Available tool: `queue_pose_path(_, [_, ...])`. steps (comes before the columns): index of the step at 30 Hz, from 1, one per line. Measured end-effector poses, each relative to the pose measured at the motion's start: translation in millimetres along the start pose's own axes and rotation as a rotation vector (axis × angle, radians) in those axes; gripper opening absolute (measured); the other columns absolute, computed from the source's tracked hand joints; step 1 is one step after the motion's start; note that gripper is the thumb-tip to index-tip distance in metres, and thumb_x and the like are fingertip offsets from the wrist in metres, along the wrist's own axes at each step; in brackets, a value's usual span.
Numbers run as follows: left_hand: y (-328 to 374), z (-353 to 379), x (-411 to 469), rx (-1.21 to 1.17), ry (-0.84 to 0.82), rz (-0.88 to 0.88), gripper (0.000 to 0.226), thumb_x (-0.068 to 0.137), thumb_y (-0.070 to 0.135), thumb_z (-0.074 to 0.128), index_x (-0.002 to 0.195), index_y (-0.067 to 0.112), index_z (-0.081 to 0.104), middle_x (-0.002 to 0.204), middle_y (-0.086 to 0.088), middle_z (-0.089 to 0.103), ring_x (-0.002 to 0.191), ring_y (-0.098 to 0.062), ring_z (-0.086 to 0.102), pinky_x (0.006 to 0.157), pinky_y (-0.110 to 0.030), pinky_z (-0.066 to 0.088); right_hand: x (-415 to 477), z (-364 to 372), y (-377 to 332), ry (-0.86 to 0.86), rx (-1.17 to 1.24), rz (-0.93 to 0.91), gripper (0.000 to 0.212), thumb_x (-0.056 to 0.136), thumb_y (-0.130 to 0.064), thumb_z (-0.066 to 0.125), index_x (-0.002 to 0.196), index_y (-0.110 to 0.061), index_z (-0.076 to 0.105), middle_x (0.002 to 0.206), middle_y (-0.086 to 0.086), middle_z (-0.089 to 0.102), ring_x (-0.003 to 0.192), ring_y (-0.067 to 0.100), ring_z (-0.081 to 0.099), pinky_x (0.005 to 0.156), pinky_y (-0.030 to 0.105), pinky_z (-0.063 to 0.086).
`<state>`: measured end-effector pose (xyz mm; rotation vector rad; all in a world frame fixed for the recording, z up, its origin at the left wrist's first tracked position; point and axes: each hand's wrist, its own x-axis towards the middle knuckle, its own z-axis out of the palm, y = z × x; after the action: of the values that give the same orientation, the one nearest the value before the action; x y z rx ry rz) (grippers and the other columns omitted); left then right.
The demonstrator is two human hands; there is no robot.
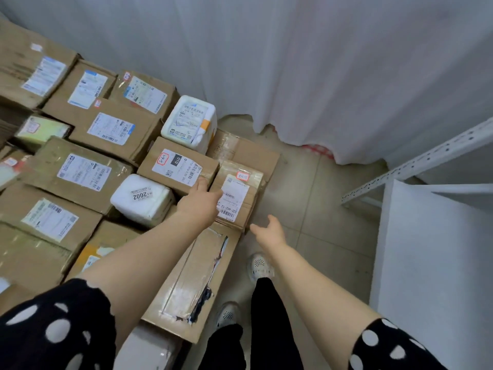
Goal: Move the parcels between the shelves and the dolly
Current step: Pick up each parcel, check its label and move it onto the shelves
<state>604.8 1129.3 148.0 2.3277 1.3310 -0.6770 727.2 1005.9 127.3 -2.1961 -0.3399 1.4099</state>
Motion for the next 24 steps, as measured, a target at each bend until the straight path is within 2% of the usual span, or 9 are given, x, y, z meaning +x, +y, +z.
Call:
queue_pose_path(5, [11.1, -30.5, -67.5, 0.108, 0.045, 0.08, 0.052, 0.091, 0.022, 0.053, 0.14, 0.023, 0.035, 0.139, -0.012, 0.036, 0.128, -0.031, 0.037, 0.09, -0.042, 0.044, -78.3, -33.9, -5.3, 0.055, -0.107, -0.093, 0.054, 0.092, -0.018, 0.061, 0.139, -0.002, 0.04, 0.136, 0.014, 0.05, 0.124, 0.025, 0.049, 0.096, 0.025, 0.037])
queue_pose_path(9, [21.3, -47.8, -121.1, 0.141, 0.095, 0.128, 0.053, 0.09, 0.02, 0.052, 0.139, 0.023, 0.034, 0.13, -0.008, 0.046, 0.119, -0.029, 0.045, 0.08, -0.038, 0.042, -132.4, -53.2, -1.2, 0.116, -0.188, -0.185, 0.064, 0.089, -0.028, 0.065, 0.142, -0.007, 0.037, 0.143, 0.011, 0.045, 0.13, 0.025, 0.045, 0.102, 0.03, 0.037])
queue_pose_path(10, [24.5, -49.8, -135.0, 0.143, 0.105, 0.135, 0.054, 0.09, 0.02, 0.051, 0.141, 0.024, 0.033, 0.133, -0.008, 0.045, 0.121, -0.029, 0.045, 0.081, -0.038, 0.041, -146.7, -56.7, 1.2, 0.125, -0.207, -0.208, 0.067, 0.087, -0.03, 0.066, 0.144, -0.009, 0.036, 0.144, 0.01, 0.043, 0.13, 0.025, 0.044, 0.103, 0.031, 0.038])
queue_pose_path(13, [34.6, -47.2, -185.3, 0.167, 0.143, 0.165, 0.059, 0.09, 0.027, 0.054, 0.144, 0.025, 0.029, 0.143, -0.007, 0.039, 0.13, -0.03, 0.038, 0.096, -0.041, 0.04, -193.9, -64.4, 15.9, 0.147, -0.304, -0.287, 0.078, 0.082, -0.037, 0.071, 0.146, -0.013, 0.032, 0.148, 0.008, 0.039, 0.133, 0.024, 0.04, 0.106, 0.035, 0.037])
queue_pose_path(16, [43.8, -41.5, -230.9, 0.216, 0.18, 0.216, 0.066, 0.088, 0.036, 0.058, 0.145, 0.027, 0.027, 0.145, -0.006, 0.036, 0.134, -0.029, 0.033, 0.106, -0.046, 0.035, -232.5, -68.8, 30.4, 0.214, -0.575, -0.375, 0.082, 0.079, -0.047, 0.071, 0.144, -0.016, 0.034, 0.146, 0.008, 0.039, 0.135, 0.027, 0.037, 0.109, 0.038, 0.033])
queue_pose_path(18, [48.9, -33.6, -271.0, 0.222, 0.201, 0.229, 0.069, 0.088, 0.038, 0.057, 0.147, 0.029, 0.023, 0.149, -0.007, 0.031, 0.139, -0.029, 0.027, 0.11, -0.051, 0.027, -265.2, -69.9, 45.6, 0.273, -0.758, -0.432, 0.083, 0.076, -0.054, 0.069, 0.142, -0.017, 0.035, 0.146, 0.007, 0.039, 0.137, 0.027, 0.032, 0.113, 0.041, 0.024])
queue_pose_path(21, [55.1, -16.9, -328.7, 0.223, 0.205, 0.241, 0.074, 0.088, 0.037, 0.058, 0.15, 0.031, 0.017, 0.154, -0.008, 0.023, 0.143, -0.03, 0.018, 0.112, -0.056, 0.022, -311.7, -67.7, 77.2, 0.263, -0.861, -0.46, 0.097, 0.074, -0.056, 0.071, 0.148, -0.018, 0.023, 0.155, 0.009, 0.022, 0.145, 0.027, 0.012, 0.117, 0.049, 0.003])
queue_pose_path(24, [60.6, -1.6, -379.5, 0.253, 0.22, 0.262, 0.08, 0.086, 0.036, 0.061, 0.151, 0.032, 0.014, 0.155, -0.008, 0.021, 0.144, -0.03, 0.016, 0.112, -0.057, 0.023, -356.0, -65.3, 109.1, 0.277, -0.906, -0.473, 0.102, 0.074, -0.055, 0.072, 0.151, -0.018, 0.016, 0.159, 0.01, 0.009, 0.147, 0.028, 0.001, 0.117, 0.05, -0.003])
